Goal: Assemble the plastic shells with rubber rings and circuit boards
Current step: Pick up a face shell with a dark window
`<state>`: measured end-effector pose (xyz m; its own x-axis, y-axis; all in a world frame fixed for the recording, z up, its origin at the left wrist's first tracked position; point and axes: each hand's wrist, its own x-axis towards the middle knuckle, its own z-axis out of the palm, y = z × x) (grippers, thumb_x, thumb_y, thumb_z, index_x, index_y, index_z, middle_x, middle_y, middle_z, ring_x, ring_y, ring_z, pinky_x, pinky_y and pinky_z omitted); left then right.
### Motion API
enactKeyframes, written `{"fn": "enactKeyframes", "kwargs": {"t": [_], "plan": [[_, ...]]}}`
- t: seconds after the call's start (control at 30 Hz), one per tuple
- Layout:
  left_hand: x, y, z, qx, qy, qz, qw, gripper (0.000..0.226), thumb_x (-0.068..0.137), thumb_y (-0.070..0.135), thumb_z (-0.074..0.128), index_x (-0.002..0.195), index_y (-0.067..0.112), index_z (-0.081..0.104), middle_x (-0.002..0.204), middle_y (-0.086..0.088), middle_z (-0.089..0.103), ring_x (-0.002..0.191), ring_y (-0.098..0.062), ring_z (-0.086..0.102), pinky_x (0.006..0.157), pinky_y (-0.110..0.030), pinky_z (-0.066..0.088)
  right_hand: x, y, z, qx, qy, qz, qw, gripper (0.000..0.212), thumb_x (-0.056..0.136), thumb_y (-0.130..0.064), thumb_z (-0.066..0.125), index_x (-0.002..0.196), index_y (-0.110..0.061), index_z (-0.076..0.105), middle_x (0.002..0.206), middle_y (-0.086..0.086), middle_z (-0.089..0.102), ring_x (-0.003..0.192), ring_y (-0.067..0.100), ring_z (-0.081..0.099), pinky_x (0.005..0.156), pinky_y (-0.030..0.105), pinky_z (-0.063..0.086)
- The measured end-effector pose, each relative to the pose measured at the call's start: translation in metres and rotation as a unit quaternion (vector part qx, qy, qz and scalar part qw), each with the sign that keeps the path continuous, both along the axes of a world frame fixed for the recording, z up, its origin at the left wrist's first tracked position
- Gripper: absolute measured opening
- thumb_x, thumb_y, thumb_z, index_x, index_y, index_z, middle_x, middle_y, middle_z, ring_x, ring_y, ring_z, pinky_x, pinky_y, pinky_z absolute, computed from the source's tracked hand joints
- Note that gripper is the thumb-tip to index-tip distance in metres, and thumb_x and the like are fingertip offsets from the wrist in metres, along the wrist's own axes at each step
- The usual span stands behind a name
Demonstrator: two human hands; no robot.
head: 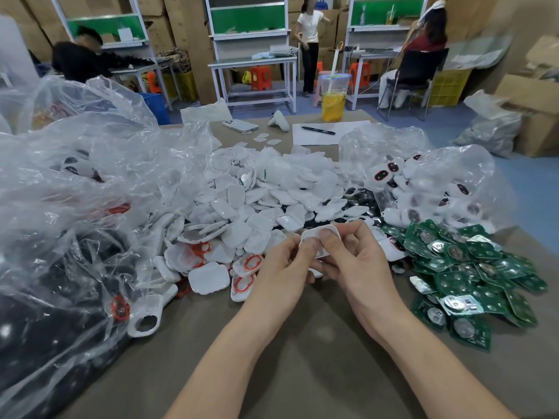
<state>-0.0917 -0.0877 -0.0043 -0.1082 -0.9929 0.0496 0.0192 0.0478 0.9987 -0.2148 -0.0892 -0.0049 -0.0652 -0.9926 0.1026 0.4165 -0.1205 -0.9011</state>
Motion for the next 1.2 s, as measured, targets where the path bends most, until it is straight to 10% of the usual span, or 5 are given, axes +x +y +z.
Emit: {"fn": "enactKeyframes", "kwargs": {"t": [0.17,0.37,0.73,0.93,1.2], "plan": [[-0.008,0.001,-0.003,0.016,0.028,-0.001,0.999,0.038,0.096,0.043,0.053,0.115,0.012,0.065,0.107,-0.013,0.074,0.102,-0.038,0.068,0.096,-0.058,0.051,0.002,0.001,0.000,0.013,0.003,0.006,1.000,0.008,0.098,-0.016,0.061,0.100,-0.015,0.053,0.108,0.021,0.070,0.096,0.034,0.070,0.068,0.033,0.057],[0.022,-0.009,0.009,0.010,-0.048,-0.088,0.995,0.022,0.103,0.019,0.055,0.113,0.004,0.068,0.106,-0.013,0.074,0.086,-0.015,0.070,0.073,-0.023,0.055,-0.002,0.004,0.002,-0.009,0.043,0.018,0.999,0.007,0.098,-0.013,0.060,0.099,-0.012,0.053,0.105,0.011,0.073,0.094,0.029,0.074,0.069,0.029,0.059],[0.015,0.003,0.013,0.041,0.083,-0.053,0.994,0.025,0.102,0.018,0.056,0.117,0.000,0.065,0.109,-0.036,0.065,0.101,-0.049,0.063,0.091,-0.041,0.055,-0.003,0.006,0.007,0.008,-0.018,0.066,0.998,0.012,0.095,-0.013,0.062,0.103,-0.010,0.054,0.105,0.012,0.074,0.098,0.032,0.073,0.077,0.031,0.059],[0.003,0.008,0.007,-0.030,-0.004,0.003,1.000,0.012,0.104,0.027,0.053,0.108,0.022,0.064,0.088,0.002,0.076,0.086,-0.017,0.071,0.080,-0.031,0.059,-0.001,0.010,0.009,-0.011,0.016,0.036,0.999,0.009,0.100,-0.004,0.054,0.103,-0.012,0.055,0.105,0.009,0.075,0.100,0.030,0.072,0.075,0.030,0.059],[0.016,0.005,0.013,0.030,0.073,-0.081,0.994,0.028,0.099,0.025,0.054,0.120,0.008,0.061,0.114,-0.017,0.071,0.104,-0.030,0.070,0.094,-0.044,0.056,-0.004,0.013,0.012,-0.037,0.039,0.046,0.998,0.008,0.100,-0.004,0.056,0.108,-0.004,0.053,0.122,0.003,0.071,0.107,0.026,0.071,0.081,0.035,0.061]]}}
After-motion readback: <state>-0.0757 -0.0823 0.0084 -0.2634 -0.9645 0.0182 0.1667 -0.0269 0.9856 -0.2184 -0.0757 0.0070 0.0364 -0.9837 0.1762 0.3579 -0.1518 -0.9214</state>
